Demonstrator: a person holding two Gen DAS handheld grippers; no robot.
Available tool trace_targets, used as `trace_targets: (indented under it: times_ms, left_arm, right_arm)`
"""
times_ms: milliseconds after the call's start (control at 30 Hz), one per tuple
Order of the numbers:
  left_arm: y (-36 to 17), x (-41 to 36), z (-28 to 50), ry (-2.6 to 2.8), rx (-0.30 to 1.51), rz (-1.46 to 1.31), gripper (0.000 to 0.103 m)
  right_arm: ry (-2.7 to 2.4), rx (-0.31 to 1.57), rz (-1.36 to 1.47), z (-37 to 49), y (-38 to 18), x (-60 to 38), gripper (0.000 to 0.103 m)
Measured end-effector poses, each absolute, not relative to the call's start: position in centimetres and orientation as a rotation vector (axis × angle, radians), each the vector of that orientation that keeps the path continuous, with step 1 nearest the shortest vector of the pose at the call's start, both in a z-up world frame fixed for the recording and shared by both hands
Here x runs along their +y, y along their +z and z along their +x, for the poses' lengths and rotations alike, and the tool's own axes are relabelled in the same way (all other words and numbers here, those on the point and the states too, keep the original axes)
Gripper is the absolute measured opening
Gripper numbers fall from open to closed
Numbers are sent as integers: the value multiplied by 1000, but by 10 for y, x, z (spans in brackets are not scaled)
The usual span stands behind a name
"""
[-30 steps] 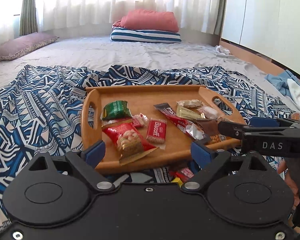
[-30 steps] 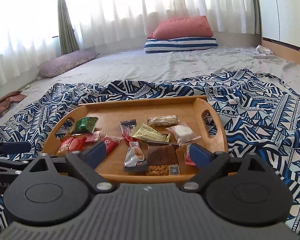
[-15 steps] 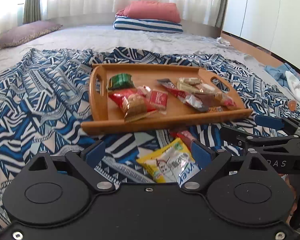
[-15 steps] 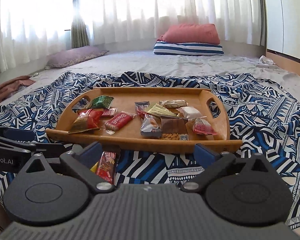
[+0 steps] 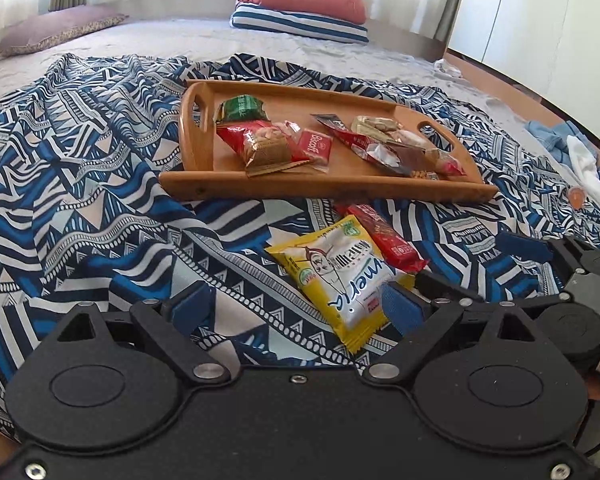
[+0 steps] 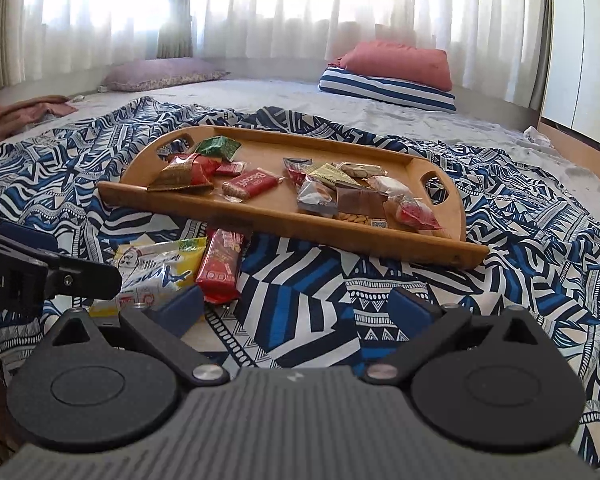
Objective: Organize snacks
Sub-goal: 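Grasp the yellow chip bag with the left tool while the right tool grasps the red bar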
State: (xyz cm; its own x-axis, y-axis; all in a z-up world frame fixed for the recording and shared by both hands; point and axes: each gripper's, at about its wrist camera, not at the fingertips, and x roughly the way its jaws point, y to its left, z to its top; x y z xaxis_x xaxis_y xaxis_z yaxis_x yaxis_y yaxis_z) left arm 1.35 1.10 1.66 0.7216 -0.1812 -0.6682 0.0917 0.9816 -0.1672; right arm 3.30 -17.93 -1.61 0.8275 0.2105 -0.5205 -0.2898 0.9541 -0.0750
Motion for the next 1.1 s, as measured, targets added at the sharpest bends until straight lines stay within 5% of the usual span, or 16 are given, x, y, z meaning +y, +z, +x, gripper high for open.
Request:
trace_targets:
  times_ms: [500, 800, 1100]
  left_arm:
    - [10, -8, 42, -158, 787, -147, 92]
    - [10, -10, 57, -137, 800, -237, 53]
    - [11, 4, 53, -95, 779, -190, 50]
  right_arm:
    - [297, 542, -166, 28, -24, -165, 103]
    - [307, 545, -149, 28, -27, -162, 103]
    - [310, 550, -136, 29, -27, -160, 103]
